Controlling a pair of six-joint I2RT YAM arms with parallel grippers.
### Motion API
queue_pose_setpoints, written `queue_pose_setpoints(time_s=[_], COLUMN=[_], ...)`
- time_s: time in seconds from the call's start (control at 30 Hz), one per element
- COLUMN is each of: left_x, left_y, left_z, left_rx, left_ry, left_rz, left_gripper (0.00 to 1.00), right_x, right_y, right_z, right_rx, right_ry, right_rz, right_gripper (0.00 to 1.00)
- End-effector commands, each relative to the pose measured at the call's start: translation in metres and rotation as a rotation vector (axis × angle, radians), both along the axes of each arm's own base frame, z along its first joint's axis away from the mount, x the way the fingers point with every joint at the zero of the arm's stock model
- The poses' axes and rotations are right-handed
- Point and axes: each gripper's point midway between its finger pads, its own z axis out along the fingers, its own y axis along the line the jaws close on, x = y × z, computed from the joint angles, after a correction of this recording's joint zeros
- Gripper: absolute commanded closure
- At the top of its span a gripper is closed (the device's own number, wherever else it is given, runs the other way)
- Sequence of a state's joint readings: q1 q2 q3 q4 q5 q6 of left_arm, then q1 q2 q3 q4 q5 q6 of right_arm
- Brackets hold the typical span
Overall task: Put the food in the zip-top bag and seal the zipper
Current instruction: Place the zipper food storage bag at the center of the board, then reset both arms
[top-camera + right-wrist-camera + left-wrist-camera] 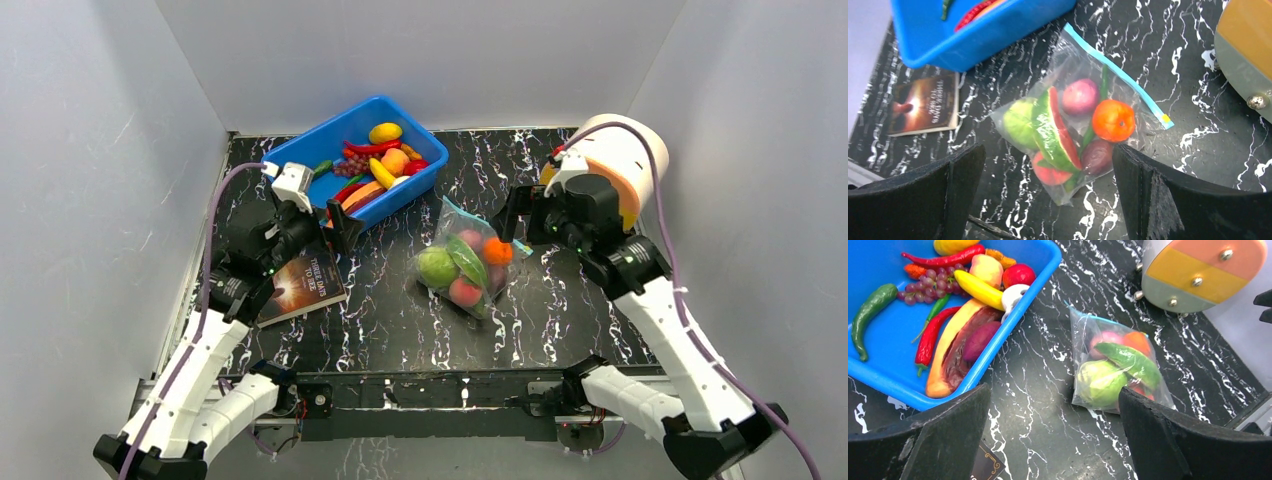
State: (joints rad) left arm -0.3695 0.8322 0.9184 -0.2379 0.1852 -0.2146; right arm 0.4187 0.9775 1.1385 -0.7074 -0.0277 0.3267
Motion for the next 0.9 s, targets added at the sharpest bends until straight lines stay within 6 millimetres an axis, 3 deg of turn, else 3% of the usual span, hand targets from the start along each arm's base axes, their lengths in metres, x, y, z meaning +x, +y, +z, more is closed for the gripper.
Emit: queue_pose_setpoints(time_s=[0.0,0.33,0.87], left_x=[-0.009,-0.019,-0.017], left_y=[0.002,0.0,0.002], left_z=[0.058,0.082,0.075], left_rx=[-0.097,-0.151,-0.137], left_ry=[-0.132,-0.158,-0.143], left_rz=[0.008,-0.006,0.009], left_gripper=[0.02,0.02,0.02], right_x=[-0.015,-0.038,-0.045], right_y=[0.002,-0.005,-0.014], right_z=[0.058,0.096,0.098], right_rx=[0.13,0.228,0.245], right_ry=[-0.129,-0.212,-0.247], right_rz=[0.008,-0.007,-0.04], right_gripper=[0.02,0.02,0.02])
